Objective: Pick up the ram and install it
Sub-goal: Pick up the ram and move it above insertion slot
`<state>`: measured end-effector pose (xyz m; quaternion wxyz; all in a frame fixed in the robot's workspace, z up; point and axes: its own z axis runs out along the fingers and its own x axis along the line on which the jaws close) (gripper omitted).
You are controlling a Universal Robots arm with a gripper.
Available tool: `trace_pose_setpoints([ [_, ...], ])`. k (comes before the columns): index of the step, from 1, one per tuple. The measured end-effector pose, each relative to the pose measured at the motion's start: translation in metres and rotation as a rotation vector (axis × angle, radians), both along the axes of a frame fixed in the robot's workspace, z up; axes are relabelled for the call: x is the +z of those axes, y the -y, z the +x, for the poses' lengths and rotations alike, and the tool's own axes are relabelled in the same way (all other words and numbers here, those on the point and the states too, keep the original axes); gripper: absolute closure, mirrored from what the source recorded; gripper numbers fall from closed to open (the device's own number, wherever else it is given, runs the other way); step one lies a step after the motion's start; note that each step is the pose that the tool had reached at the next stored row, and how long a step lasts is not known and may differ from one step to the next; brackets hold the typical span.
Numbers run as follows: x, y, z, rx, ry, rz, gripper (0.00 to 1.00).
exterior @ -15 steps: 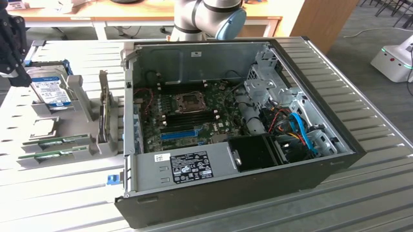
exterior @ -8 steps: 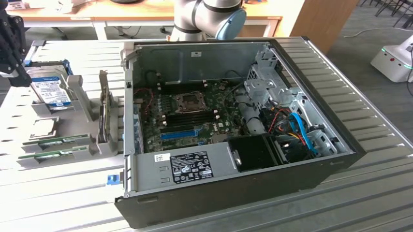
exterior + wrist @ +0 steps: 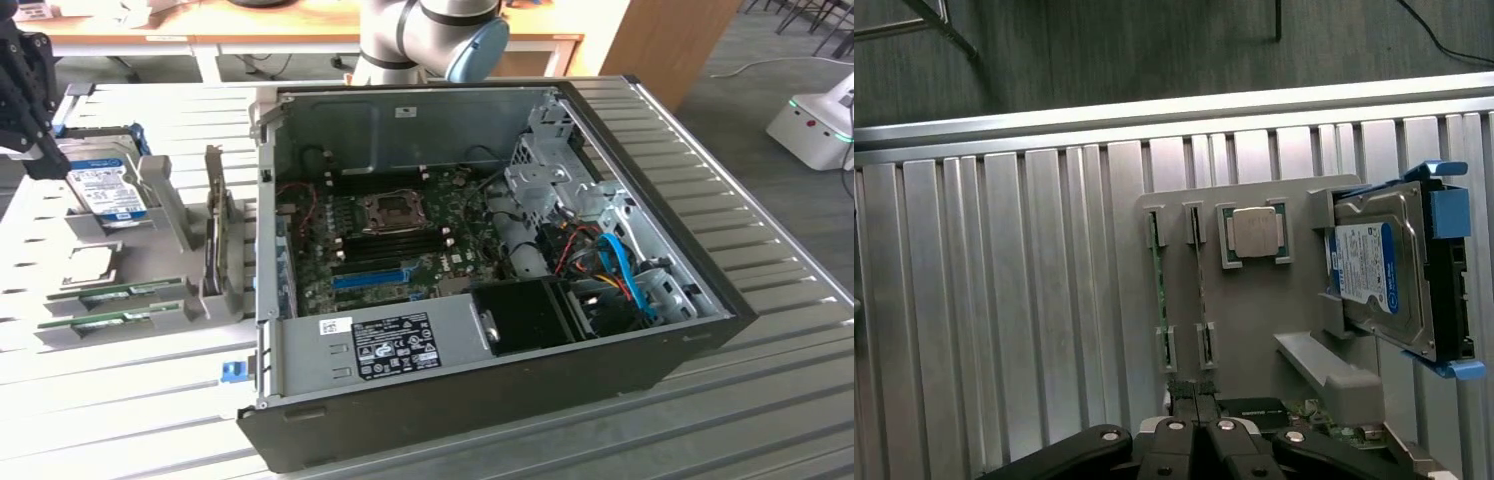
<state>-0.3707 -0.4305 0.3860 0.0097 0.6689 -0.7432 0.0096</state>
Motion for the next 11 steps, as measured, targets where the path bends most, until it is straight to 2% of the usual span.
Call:
trace_pose_setpoints([
  [4,0.0000,0.0000,-0.0001,0.003,0.0000,0.0000,0.89],
  [11,-0.0001,0.0000,-0.0001,0.039,0.0000,0.0000,0.89],
])
